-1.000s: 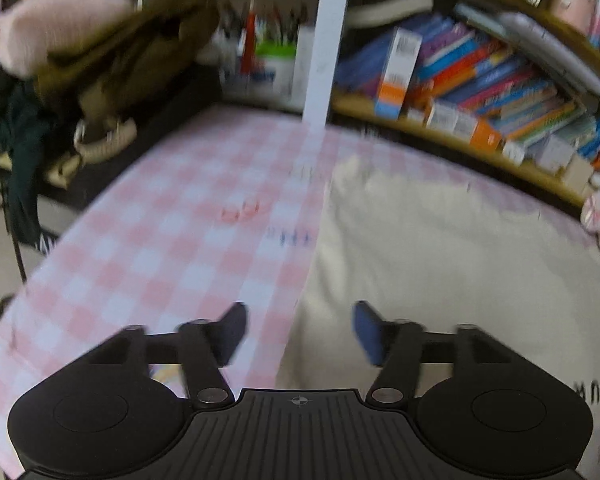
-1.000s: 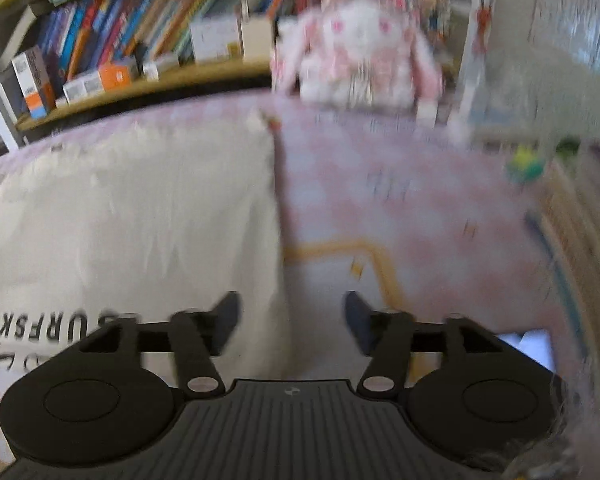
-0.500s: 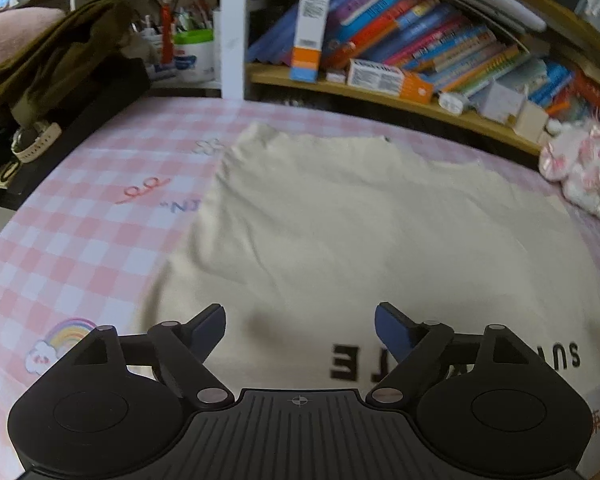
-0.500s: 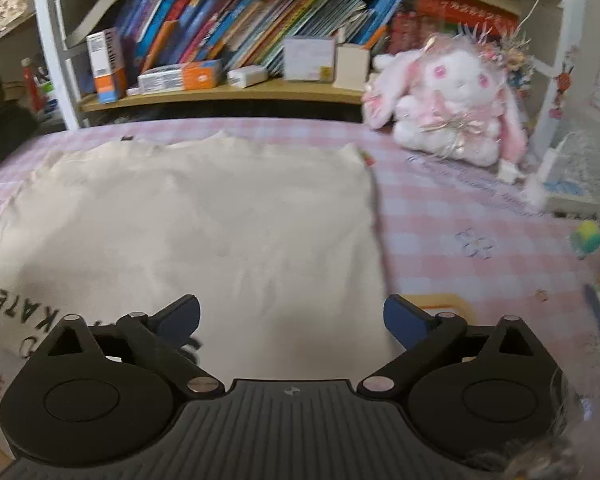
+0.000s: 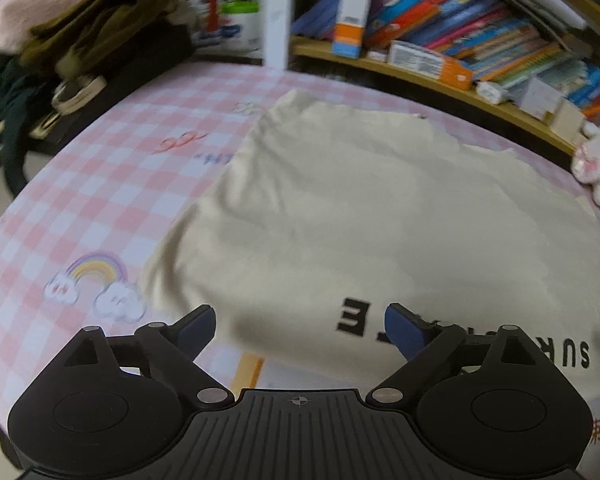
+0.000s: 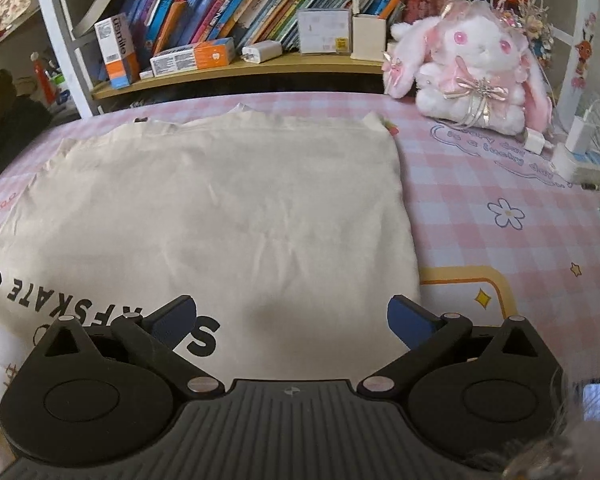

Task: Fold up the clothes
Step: 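Grasp the bag corner with the left gripper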

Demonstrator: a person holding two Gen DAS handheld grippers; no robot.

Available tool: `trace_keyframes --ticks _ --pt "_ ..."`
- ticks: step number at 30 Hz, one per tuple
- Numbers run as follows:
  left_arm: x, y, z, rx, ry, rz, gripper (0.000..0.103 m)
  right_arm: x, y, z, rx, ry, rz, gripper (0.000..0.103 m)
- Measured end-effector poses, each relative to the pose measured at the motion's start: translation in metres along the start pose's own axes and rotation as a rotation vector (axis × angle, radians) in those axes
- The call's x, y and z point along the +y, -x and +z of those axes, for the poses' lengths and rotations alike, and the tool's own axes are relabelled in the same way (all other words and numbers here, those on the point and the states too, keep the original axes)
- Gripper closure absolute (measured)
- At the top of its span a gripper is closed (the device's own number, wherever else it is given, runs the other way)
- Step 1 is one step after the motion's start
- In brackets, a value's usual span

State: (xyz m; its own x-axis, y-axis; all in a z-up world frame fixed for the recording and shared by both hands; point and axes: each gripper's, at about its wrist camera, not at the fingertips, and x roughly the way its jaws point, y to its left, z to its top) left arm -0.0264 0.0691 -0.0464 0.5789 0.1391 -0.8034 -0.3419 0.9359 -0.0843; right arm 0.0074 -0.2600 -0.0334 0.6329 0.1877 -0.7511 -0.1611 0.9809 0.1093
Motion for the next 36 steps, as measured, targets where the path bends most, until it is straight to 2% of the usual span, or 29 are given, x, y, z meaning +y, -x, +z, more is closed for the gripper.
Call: trace_keyframes --ticks 7,10,16,21,25,29,30,32,34,35,36 --pt "0.031 0.004 -0.006 0.045 0.203 0.037 0.009 0.002 0.004 -0.003 -0.022 0.021 0.105 0.000" --pt "0.049 0.004 -0.009 0.065 0.311 0.025 0.009 0.001 0.005 -0.004 -0.024 0.026 0.131 0.000" --pt "0.085 -0.001 -0.019 0.085 0.578 -0.052 0.011 -0.004 0.006 -0.004 -0.008 0.031 0.177 0.000" --pt "0.109 -0.002 -0.028 0.030 0.785 -0.121 0.013 -0.008 0.009 -0.007 0.002 0.030 0.191 0.000" --pt "0.118 -0.006 -0.025 0.014 0.837 -0.133 0.031 -0.011 0.011 -0.008 0.001 0.021 0.202 0.000" --pt "0.123 -0.014 -0.017 0.011 0.862 -0.158 0.036 -0.010 0.014 -0.008 0.004 0.028 0.213 0.000" --pt "0.124 -0.017 -0.015 0.013 0.861 -0.164 0.040 -0.009 0.015 -0.008 0.002 0.033 0.216 0.000" --pt "0.126 -0.020 -0.013 0.018 0.858 -0.177 0.050 -0.006 0.016 -0.009 -0.001 0.043 0.220 0.000" --pt "0.129 -0.024 -0.012 0.030 0.855 -0.184 0.067 0.000 0.016 -0.008 -0.004 0.055 0.223 0.000" --pt "0.130 -0.027 -0.012 0.036 0.853 -0.187 0.072 0.003 0.017 -0.008 -0.005 0.061 0.226 0.000" --pt "0.131 -0.028 -0.012 0.047 0.845 -0.196 0.088 0.007 0.016 -0.007 -0.005 0.069 0.227 0.000"
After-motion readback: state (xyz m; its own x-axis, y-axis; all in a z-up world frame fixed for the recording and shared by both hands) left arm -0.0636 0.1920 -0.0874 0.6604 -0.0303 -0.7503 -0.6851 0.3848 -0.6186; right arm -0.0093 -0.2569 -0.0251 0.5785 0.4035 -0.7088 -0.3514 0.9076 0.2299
